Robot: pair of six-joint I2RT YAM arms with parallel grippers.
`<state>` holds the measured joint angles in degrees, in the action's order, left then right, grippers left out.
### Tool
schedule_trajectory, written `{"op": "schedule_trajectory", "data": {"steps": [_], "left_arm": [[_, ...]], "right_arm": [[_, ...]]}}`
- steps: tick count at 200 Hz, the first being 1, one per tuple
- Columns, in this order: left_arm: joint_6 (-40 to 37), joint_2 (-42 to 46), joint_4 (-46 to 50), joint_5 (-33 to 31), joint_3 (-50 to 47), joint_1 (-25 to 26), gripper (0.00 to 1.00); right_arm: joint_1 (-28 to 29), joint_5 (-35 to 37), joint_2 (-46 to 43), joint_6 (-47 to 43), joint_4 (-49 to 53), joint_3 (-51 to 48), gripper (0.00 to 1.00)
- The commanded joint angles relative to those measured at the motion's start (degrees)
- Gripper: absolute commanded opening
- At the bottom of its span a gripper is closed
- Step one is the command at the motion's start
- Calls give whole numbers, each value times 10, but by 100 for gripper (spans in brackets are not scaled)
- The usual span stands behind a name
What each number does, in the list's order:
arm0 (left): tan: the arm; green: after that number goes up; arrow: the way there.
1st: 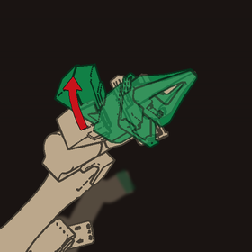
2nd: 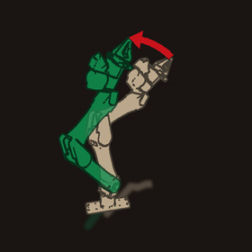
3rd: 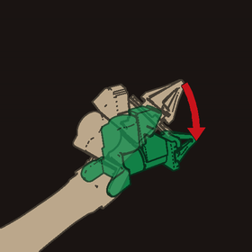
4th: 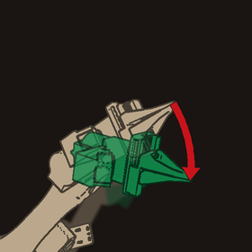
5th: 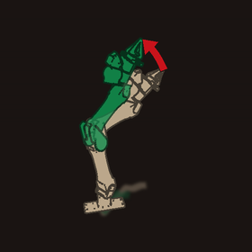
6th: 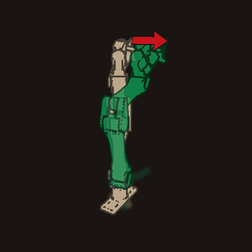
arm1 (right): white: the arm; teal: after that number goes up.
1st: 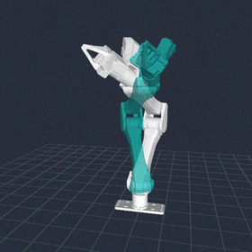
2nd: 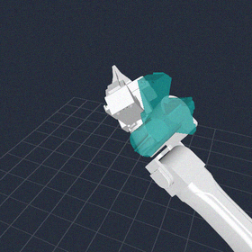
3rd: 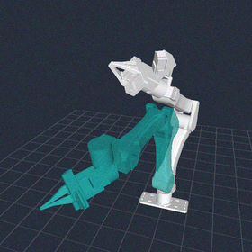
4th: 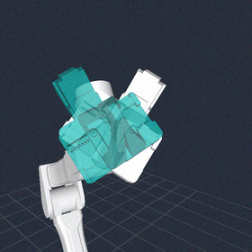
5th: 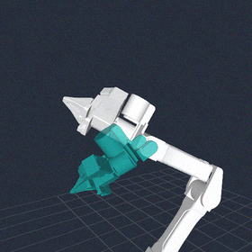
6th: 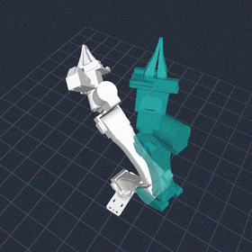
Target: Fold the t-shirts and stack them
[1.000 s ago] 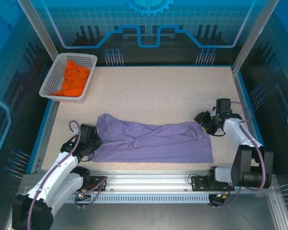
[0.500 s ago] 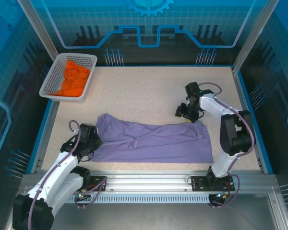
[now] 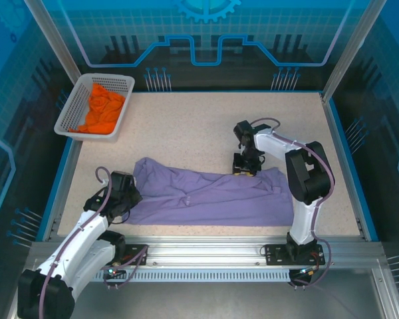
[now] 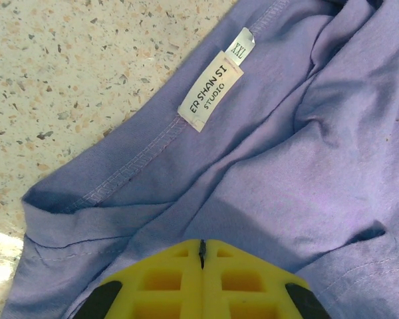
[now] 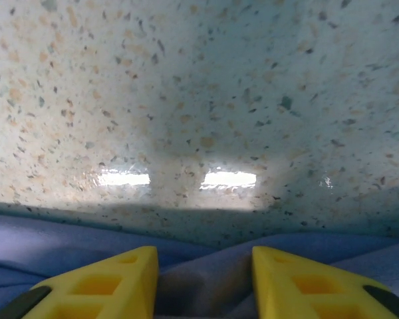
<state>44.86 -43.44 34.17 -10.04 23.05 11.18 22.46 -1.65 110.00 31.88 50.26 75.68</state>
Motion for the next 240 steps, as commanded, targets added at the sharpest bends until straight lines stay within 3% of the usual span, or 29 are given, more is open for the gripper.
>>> {"op": "schedule_trajectory", "data": {"steps": [1,35,108,154,187,240], "left_arm": [[-13,1,3,9,9,-6,0],[-14,0,1,11,10,-6,0],[-14,-2,-1,15,11,-6,0],[-15,-9,-1,18,16,-6,0],[-16,-18,-1,18,20,-6,0],[-23,-42,-13,18,32,-7,0]], "right_arm": [[7,2,-23,-15,18,-5,37],[11,-20,-75,-32,-5,-40,49],[17,-50,-135,-63,-21,-107,54],[17,-62,-156,-68,-23,-138,53],[9,-70,-165,-69,-18,-163,39],[8,-110,-200,-52,-10,-214,37]]}}
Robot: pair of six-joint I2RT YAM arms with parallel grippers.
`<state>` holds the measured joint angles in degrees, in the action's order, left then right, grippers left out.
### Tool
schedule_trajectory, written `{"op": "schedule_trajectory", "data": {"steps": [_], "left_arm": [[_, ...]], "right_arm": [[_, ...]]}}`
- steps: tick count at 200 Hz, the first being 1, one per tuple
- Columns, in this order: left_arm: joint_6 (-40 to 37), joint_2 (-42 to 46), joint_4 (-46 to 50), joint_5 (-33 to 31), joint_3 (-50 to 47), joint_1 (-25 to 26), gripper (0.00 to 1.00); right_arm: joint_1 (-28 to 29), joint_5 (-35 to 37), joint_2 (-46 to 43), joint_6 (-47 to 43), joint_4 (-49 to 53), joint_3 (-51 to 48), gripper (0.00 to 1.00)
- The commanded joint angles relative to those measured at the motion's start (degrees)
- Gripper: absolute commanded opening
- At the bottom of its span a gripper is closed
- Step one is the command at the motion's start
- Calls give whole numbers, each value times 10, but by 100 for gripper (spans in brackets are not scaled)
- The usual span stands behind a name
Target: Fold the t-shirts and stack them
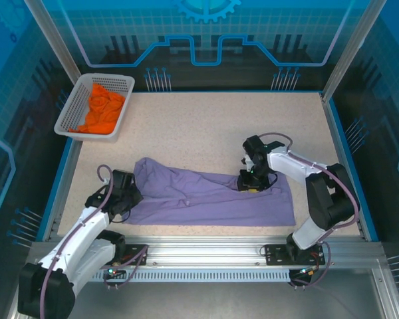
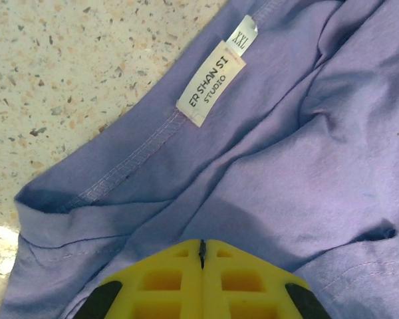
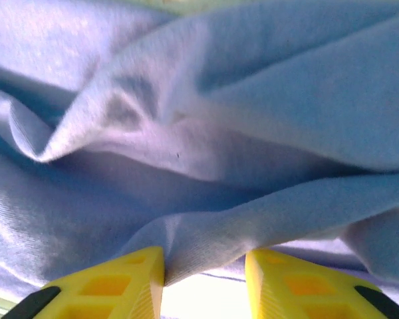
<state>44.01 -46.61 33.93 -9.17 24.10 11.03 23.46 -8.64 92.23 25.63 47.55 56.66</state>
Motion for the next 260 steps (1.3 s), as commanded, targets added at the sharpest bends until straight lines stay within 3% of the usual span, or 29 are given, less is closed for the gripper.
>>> {"op": "schedule_trajectory", "data": {"steps": [1,49,73,102,134,161,260], "left_arm": [[-15,-11,-10,9,22,-5,0],[-25,-29,-19,8,34,-6,0],[-24,-35,-23,11,35,-7,0],[-24,-41,-25,16,37,-7,0],[-25,-47,-26,20,40,-8,0],[-24,-49,-29,23,41,-8,0],[-18,-39,-26,27,35,-9,0]], "right_arm": [[-2,-42,-23,11,18,-25,37],[-33,-79,-101,21,38,-45,36],[-124,-120,-195,46,-2,-87,40],[-262,-107,-271,100,-17,-134,48],[-335,-81,-233,134,15,-137,47],[-384,-113,-182,155,21,-136,37],[-419,-144,-90,183,9,-115,40]]}}
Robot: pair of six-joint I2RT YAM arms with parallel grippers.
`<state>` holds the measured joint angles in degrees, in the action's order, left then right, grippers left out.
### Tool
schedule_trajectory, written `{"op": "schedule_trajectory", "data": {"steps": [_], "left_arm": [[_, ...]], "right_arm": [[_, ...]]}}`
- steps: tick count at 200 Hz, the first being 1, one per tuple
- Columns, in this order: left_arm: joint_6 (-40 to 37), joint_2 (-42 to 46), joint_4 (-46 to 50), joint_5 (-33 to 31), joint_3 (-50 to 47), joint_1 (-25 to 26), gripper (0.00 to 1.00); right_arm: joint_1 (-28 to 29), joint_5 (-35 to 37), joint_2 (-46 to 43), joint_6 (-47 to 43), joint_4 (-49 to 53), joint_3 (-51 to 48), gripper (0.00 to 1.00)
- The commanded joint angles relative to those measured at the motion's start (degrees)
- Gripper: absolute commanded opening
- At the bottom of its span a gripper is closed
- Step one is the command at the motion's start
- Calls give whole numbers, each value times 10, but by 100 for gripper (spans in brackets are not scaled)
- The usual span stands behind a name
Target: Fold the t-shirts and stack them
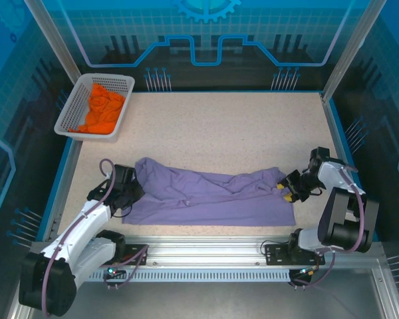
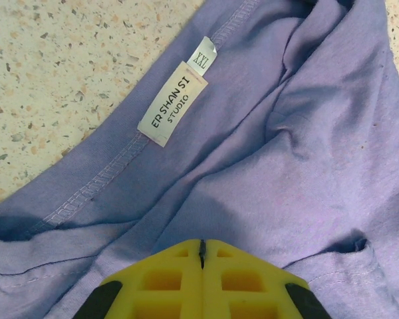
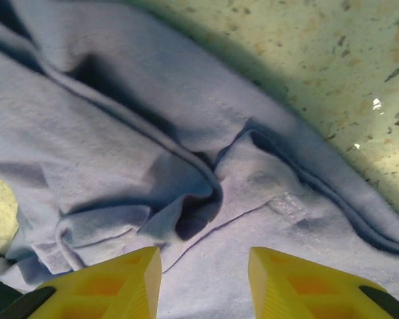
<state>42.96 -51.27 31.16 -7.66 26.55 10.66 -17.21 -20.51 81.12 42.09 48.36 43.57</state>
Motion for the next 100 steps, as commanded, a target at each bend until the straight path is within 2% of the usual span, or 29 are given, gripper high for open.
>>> {"op": "schedule_trajectory", "data": {"steps": [1,29,54,100], "left_arm": [[-8,8,2,12,11,-5,0],[-7,8,2,16,10,-5,0],[-6,11,5,17,10,-5,0],[-5,14,7,16,7,-5,0]], "right_arm": [[-12,-25,22,19,1,16,40],[-14,-31,36,34,-12,19,42],[-16,-70,32,49,-48,9,44],[-23,-60,18,61,-50,0,44]]}}
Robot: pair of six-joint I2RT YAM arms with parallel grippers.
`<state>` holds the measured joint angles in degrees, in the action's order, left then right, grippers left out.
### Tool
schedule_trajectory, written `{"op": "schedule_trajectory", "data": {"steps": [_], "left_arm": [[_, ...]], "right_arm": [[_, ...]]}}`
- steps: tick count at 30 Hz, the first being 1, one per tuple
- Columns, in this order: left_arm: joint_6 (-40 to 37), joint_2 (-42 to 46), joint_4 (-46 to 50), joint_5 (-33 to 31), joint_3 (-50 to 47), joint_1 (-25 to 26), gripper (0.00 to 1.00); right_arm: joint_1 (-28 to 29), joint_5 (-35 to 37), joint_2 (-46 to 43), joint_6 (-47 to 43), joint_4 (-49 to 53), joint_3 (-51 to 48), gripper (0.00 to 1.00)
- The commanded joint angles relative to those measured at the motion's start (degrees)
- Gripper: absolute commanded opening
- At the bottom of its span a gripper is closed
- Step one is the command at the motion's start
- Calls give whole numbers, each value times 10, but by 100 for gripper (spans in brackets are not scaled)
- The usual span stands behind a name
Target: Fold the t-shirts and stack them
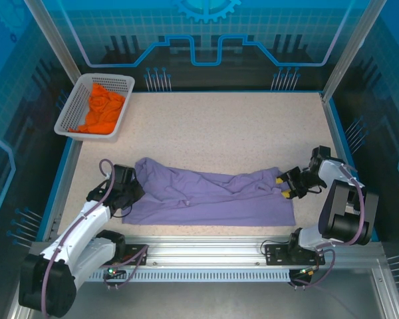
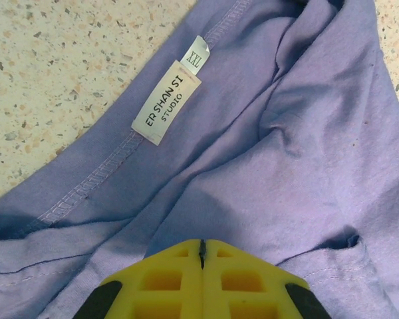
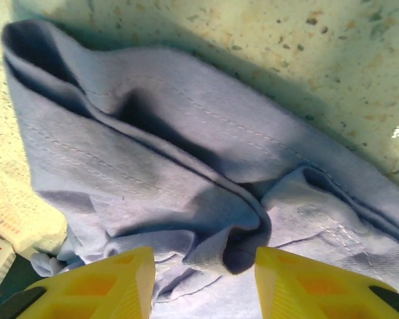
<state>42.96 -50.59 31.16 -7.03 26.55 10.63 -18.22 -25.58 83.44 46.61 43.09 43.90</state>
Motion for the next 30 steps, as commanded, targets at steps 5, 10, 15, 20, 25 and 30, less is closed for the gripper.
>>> {"op": "schedule_trajectory", "data": {"steps": [5,10,15,20,25,30], "left_arm": [[-6,6,4,10,8,-5,0],[-6,6,6,11,7,-4,0],[-6,7,6,11,6,-4,0],[-5,8,5,10,5,-4,0],[-6,9,5,11,5,-4,0],[-13,12,2,14,11,-4,0]], "right_arm": [[-14,-11,20,14,6,0,42],[-13,-4,32,9,14,6,36],[-12,-3,38,2,20,8,32],[-10,-3,45,-3,21,8,25],[-9,2,42,-5,22,8,13],[-5,8,23,-7,28,17,0]]}}
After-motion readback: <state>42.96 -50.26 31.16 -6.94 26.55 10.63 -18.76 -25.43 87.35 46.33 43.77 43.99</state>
